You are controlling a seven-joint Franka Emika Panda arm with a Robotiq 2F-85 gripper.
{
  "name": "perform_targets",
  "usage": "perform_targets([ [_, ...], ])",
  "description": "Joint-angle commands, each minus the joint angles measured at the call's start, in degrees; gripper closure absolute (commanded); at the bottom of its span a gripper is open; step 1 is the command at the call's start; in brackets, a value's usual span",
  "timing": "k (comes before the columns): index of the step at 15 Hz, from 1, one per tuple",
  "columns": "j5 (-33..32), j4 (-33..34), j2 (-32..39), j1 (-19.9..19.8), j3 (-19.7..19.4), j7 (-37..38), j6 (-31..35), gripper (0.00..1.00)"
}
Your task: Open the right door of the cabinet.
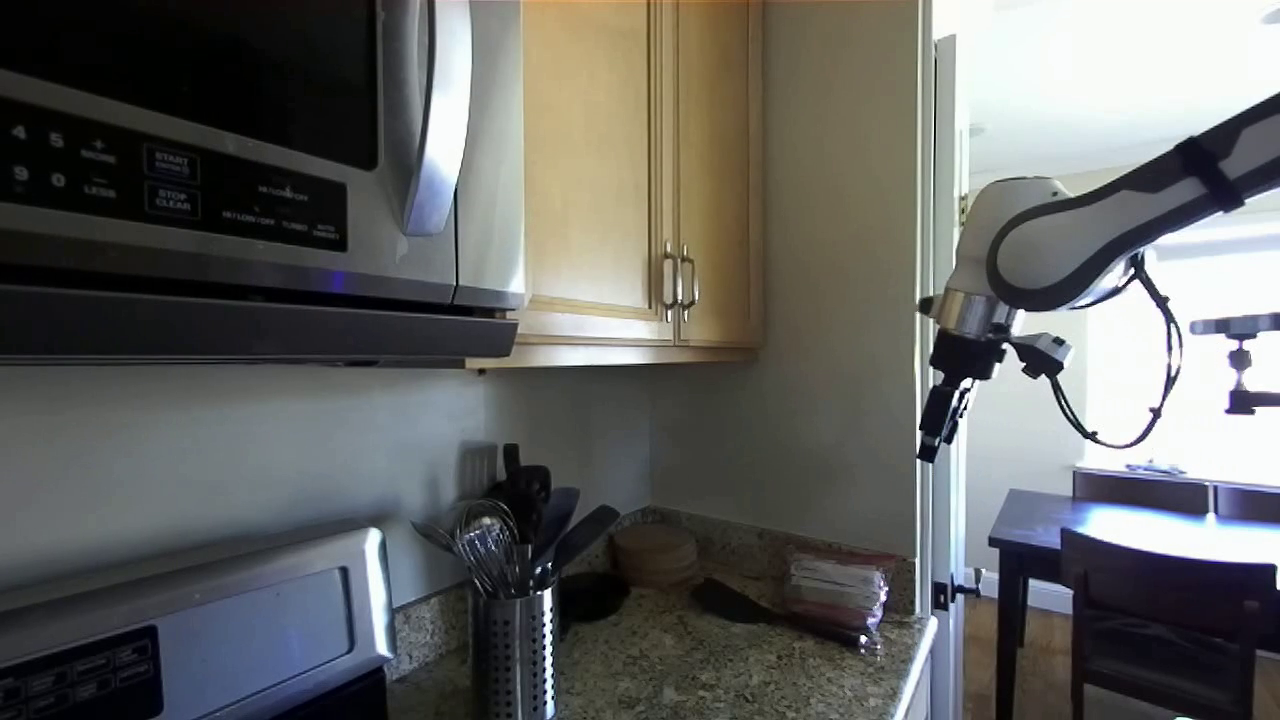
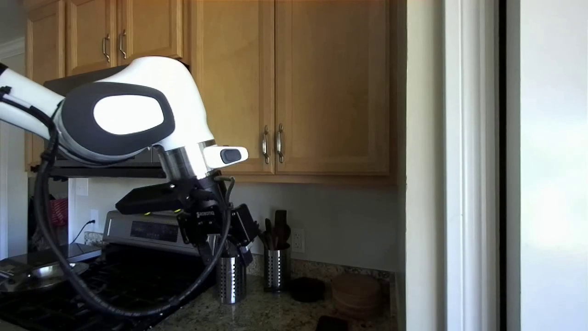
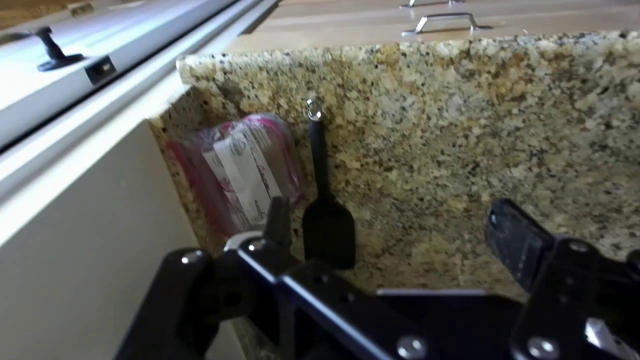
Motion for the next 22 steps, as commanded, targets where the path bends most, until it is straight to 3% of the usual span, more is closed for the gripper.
perform_targets([
  [1, 5.18, 4.84, 0.24, 4.77, -1.62, -3.17, -0.76, 0.00],
  [9, 13.58, 13.01, 3.11, 10.65, -0.05, -1.20, 2.55, 0.00],
  [10, 11.80, 11.27, 1.35, 8.84, 0.32, -1.35, 0.72, 0.00],
  [17, 11.96, 11.71, 1.76, 8.90, 0.49, -1.33, 0.69, 0.00],
  [22, 14.37, 13.56, 3.93, 11.21, 0.91, -1.13, 4.11, 0.00],
])
